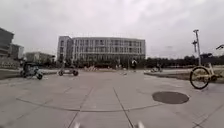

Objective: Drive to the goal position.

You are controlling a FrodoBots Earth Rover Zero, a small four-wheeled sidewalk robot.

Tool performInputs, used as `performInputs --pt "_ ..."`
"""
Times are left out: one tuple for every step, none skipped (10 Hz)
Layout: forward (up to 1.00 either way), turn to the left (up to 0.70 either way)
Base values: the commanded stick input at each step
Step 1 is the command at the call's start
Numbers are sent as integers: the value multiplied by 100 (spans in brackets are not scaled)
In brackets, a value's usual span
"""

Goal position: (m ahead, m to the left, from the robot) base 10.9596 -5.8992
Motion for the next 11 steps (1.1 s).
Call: performInputs --pt "85 0" --pt "85 0" --pt "85 0" --pt "85 0" --pt "85 0" --pt "85 0" --pt "85 0" --pt "85 0" --pt "85 0" --pt "85 0" --pt "85 3"
